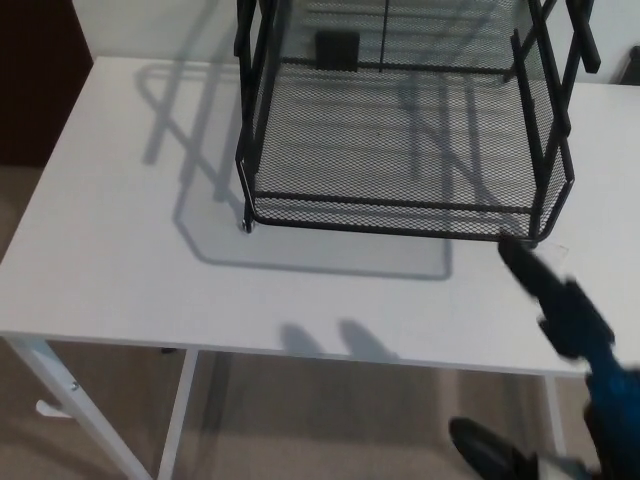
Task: The robot walks towards a file tray kept in the middle of a desk and uses its right hand to grab a tray and pulls it out towards itself
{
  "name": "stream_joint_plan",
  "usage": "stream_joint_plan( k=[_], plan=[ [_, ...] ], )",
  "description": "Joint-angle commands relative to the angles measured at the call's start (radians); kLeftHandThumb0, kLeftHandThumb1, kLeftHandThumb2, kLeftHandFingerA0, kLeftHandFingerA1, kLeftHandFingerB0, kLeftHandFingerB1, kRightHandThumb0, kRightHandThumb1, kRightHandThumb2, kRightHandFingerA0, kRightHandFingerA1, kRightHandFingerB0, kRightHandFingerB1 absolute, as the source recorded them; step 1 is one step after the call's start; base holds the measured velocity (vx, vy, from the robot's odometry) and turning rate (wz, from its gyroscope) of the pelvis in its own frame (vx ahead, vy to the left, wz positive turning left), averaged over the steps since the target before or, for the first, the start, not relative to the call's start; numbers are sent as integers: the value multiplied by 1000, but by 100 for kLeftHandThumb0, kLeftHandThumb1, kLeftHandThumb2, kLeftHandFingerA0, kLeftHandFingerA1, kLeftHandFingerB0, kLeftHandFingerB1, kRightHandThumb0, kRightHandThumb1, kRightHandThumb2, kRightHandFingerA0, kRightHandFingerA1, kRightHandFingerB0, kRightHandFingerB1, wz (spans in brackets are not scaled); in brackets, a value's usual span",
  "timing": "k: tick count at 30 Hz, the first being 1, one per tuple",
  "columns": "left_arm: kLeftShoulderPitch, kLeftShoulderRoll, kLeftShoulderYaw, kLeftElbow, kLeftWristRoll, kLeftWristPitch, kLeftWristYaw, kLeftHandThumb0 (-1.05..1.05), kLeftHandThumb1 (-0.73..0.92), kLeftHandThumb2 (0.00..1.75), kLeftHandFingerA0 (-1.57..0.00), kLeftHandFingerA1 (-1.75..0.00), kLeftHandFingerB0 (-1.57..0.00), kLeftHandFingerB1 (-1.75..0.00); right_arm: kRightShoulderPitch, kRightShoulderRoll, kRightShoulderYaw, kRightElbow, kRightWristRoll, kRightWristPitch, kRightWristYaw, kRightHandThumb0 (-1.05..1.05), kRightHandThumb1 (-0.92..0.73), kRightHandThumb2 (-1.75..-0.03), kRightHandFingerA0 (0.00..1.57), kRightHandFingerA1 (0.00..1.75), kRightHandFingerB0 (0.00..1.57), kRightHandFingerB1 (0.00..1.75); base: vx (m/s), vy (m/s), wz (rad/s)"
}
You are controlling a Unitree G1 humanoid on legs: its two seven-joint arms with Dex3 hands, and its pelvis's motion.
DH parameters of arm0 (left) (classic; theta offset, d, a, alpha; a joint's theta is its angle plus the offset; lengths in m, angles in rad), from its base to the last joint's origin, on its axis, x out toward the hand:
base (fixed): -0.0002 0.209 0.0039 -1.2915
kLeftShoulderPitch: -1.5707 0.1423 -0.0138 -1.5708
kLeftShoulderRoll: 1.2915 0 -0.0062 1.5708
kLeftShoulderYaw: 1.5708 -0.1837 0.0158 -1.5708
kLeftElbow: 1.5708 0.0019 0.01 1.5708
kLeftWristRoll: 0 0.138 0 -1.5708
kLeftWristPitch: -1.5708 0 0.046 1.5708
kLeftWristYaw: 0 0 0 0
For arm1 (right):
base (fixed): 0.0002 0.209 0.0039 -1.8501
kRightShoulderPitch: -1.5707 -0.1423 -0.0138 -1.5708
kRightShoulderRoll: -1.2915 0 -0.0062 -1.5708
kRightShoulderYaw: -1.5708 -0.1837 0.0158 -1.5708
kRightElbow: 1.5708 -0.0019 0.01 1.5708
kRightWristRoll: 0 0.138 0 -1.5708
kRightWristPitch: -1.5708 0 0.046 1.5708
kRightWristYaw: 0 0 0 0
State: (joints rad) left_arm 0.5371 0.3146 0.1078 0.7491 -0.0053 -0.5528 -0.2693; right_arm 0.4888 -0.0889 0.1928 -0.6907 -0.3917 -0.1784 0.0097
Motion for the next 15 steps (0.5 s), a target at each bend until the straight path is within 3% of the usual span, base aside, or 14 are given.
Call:
stream_joint_plan(
  k=[1, 3, 4, 5, 6, 7, 9, 10, 11, 12, 14, 15],
  plan=[
    [16, 45, 27, -111, -18, 28, -11, -45, 33, 62, -53, -47, -37, -43, -658, 7, 78, 116, -677, 204, 158, -100, -51, -95, 0, 35, 0, 23, 0, 0, 0],
    [20, 47, 26, -110, -8, 21, -4, -43, 33, 61, -54, -47, -37, -43, -749, 0, 110, 211, -741, 262, 197, -92, -48, -96, 0, 37, 0, 25, 0, 0, 0],
    [23, 47, 26, -115, -10, 21, -6, -44, 33, 62, -54, -47, -37, -43, -780, 5, 122, 250, -743, 284, 193, -90, -44, -63, 0, 0, 0, 1, 0, 0, 0],
    [25, 48, 26, -122, -5, 27, -1, -44, 33, 62, -54, -47, -37, -43, -813, 10, 134, 292, -750, 313, 199, -102, -33, -74, 0, 14, 0, 1, 0, 0, 0],
    [26, 47, 24, -120, -2, 27, 1, -44, 33, 62, -54, -46, -37, -43, -852, 10, 147, 343, -763, 345, 210, -85, -39, -60, 0, 1, 0, 1, 0, 0, 0],
    [26, 48, 24, -125, -1, 30, 1, -45, 33, 62, -54, -47, -37, -43, -882, 9, 159, 393, -772, 368, 205, -90, -28, -72, 0, 19, 0, 5, 0, 0, 0],
    [18, 51, 24, -112, 0, 24, -1, -45, 33, 62, -53, -47, -36, -43, -925, -3, 176, 474, -766, 396, 190, -84, -26, -71, 0, 23, 0, 5, 0, 0, 0],
    [19, 51, 24, -116, -1, 24, -3, -44, 33, 61, -53, -47, -37, -43, -945, -9, 183, 507, -764, 410, 197, -83, -37, -53, 0, 18, 0, 11, 0, 0, 0],
    [19, 51, 24, -120, -1, 26, -4, -44, 33, 61, -53, -47, -37, -43, -956, -13, 188, 522, -763, 421, 199, -83, -37, -53, 0, 18, 0, 11, 0, 0, 0],
    [18, 54, 22, -116, 7, 14, 2, -44, 33, 62, -55, -47, -37, -43, -979, -25, 197, 574, -757, 443, 213, -59, -36, -83, 0, 32, 0, 16, 0, 0, 0],
    [19, 57, 21, -125, 16, 25, 9, -46, 33, 62, -56, -47, -38, -43, -992, -30, 208, 607, -751, 465, 204, -59, -35, -81, 0, 31, 0, 15, 0, 0, 0],
    [20, 57, 21, -131, 12, 30, 4, -45, 33, 62, -54, -46, -38, -43, -993, -35, 214, 633, -752, 475, 199, -68, -43, -80, 0, 15, 0, 0, 0, 0, 0]
  ],
)
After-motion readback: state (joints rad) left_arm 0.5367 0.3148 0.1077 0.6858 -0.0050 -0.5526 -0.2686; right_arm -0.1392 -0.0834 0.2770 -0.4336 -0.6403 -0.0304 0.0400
